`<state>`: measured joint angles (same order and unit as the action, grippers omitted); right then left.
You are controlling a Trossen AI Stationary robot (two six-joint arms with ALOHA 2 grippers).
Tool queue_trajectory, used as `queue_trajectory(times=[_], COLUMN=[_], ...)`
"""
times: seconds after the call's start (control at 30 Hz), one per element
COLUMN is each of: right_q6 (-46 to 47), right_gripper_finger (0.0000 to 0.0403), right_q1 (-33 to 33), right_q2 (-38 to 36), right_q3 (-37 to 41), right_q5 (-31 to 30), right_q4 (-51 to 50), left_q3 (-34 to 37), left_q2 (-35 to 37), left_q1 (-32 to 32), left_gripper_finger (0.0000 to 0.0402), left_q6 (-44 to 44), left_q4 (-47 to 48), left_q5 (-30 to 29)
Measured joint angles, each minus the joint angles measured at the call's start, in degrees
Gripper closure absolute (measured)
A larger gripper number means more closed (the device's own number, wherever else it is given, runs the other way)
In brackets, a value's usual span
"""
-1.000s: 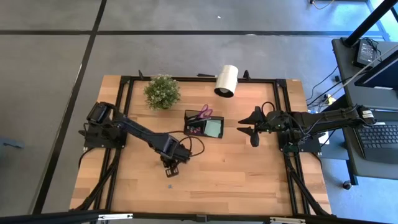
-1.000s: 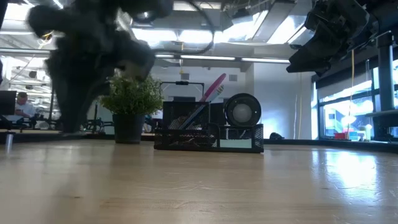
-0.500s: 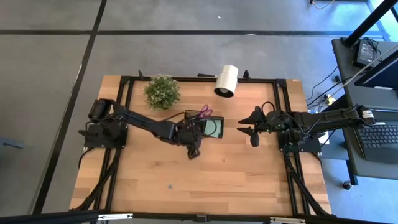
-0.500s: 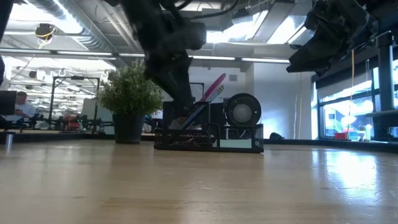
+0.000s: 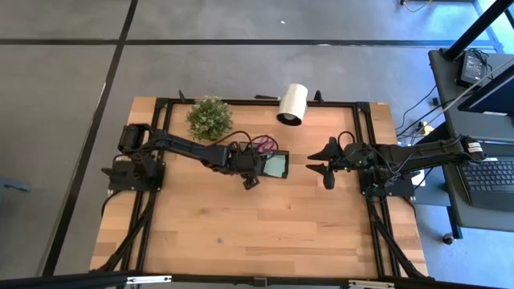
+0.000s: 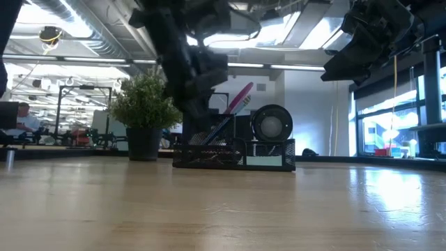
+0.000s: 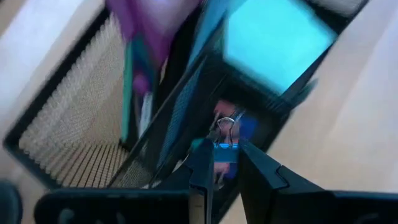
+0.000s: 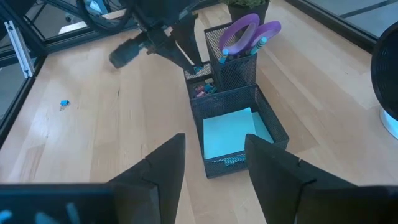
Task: Pick and place office supplies into organizer
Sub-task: Put the blue binder clip into the black desk organizer
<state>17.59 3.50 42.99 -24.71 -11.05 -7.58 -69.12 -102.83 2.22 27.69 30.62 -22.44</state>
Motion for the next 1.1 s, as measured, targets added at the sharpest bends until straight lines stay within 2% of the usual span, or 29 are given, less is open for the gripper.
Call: queue_trajectory(times=[0.4,1.1], right_q6=[-0.25,-0.11], right_gripper_finger=[0.0232,0.0232], right_q1=[-0.01,-0.01], right_q2=[0.00,0.01], right_q3=[0.00,0.00], right_q5=[0.00,0.00], right_q4=[-0.19,-0.16], left_q3=[1.68,1.66], left_q2=[0.01,0.01], left_q1=[-1.76,-2.00], left_gripper_finger=[0.0347,0.0294], left_q6=[2.48,2.59], left_q4=[-0.43,-0.56], left_q5=[-0.37,0.74])
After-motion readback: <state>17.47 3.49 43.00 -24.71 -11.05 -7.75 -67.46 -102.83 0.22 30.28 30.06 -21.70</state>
